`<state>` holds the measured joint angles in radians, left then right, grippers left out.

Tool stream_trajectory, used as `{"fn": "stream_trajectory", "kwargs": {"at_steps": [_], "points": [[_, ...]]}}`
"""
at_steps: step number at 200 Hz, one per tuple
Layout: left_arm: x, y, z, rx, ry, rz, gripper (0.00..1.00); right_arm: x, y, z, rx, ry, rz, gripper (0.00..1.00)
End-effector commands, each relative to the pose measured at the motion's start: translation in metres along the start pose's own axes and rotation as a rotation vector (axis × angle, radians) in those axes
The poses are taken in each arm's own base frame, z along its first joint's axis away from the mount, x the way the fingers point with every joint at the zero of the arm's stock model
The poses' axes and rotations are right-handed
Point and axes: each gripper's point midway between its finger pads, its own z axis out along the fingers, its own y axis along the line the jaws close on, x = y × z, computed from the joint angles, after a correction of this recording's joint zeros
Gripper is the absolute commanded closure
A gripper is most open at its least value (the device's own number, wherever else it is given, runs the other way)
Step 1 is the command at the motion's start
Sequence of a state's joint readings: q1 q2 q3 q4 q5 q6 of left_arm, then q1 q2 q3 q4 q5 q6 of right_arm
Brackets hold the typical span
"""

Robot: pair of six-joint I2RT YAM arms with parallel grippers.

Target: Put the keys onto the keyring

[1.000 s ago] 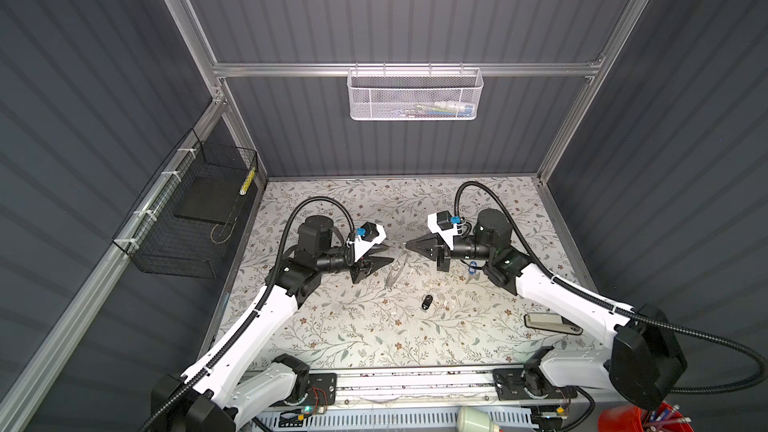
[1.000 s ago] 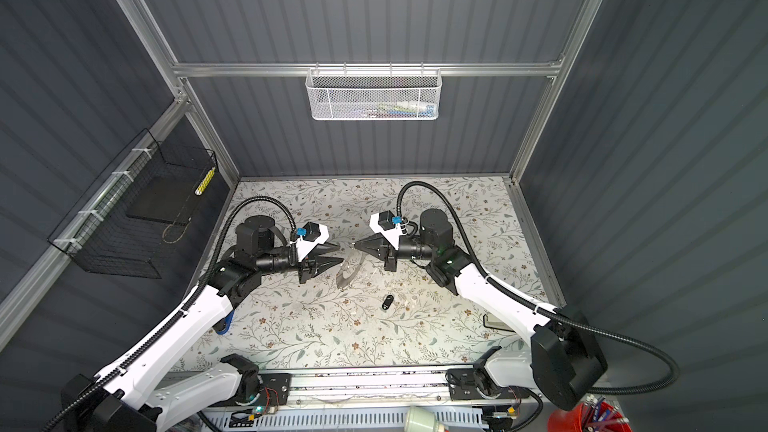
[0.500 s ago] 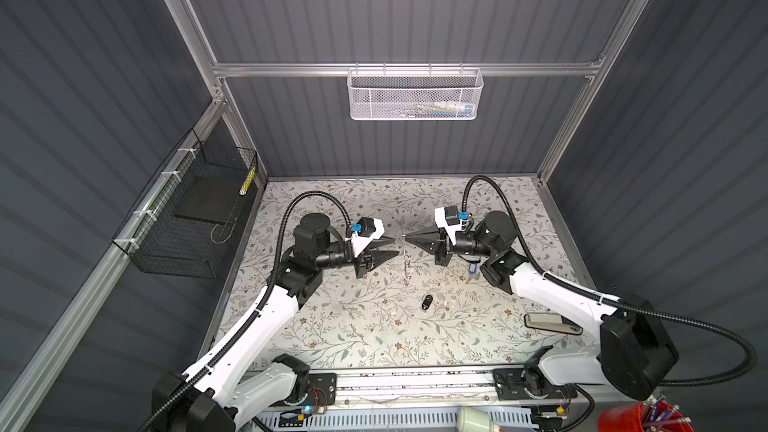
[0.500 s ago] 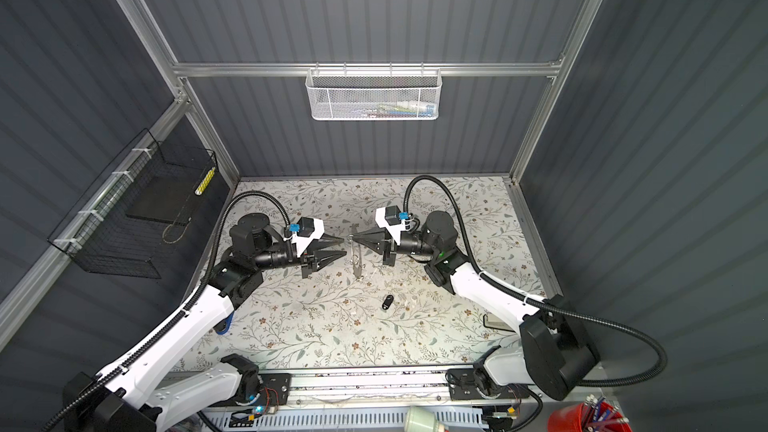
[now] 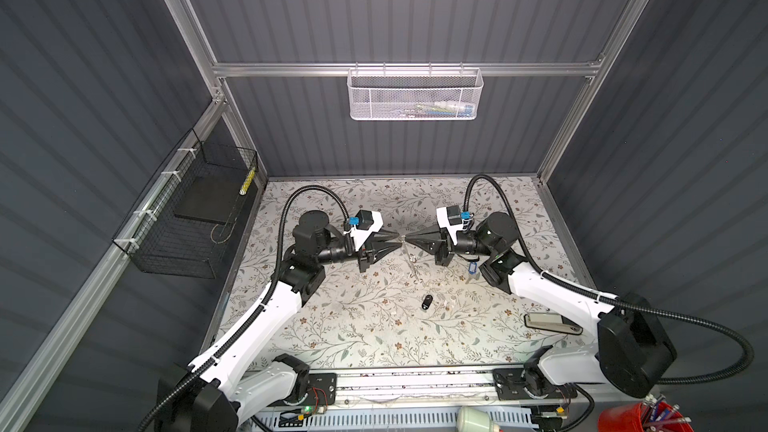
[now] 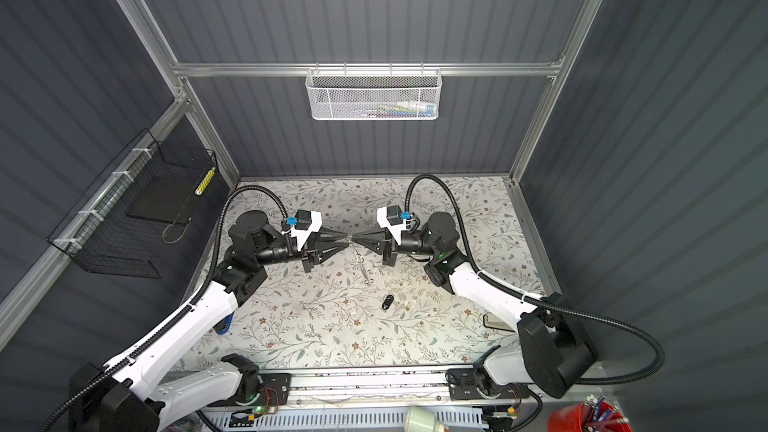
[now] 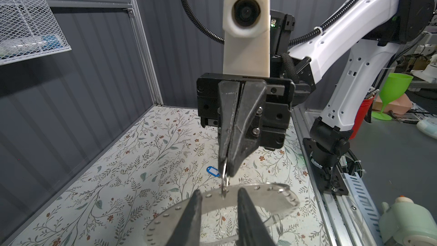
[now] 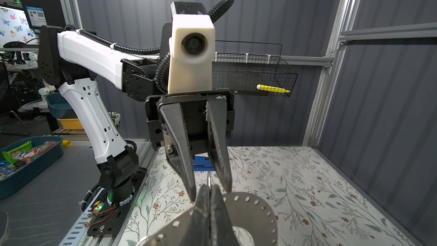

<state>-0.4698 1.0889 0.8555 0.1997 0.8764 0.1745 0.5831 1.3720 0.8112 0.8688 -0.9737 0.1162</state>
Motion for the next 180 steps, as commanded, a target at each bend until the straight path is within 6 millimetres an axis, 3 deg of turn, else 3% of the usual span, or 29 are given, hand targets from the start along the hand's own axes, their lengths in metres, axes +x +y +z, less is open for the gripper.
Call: {"fn": "stream_trajectory", "kwargs": {"at_steps": [1, 53, 112, 180], "points": [[-0.003, -0.004, 0.001, 0.025, -0.021, 0.005, 0.76, -0.011, 0.002, 0.001, -0.027, -0.029, -0.032, 1.0], [-0.003, -0.007, 0.003, 0.042, -0.019, 0.011, 0.8, -0.014, 0.001, 0.003, -0.036, -0.044, -0.023, 1.0], [0.006, -0.008, 0.004, 0.046, 0.019, 0.017, 0.77, -0.017, 0.001, 0.003, -0.033, -0.051, -0.036, 1.0], [-0.002, -0.006, 0.007, 0.029, 0.002, 0.063, 0.88, -0.011, 0.0, 0.004, -0.04, -0.041, -0.019, 1.0]]}}
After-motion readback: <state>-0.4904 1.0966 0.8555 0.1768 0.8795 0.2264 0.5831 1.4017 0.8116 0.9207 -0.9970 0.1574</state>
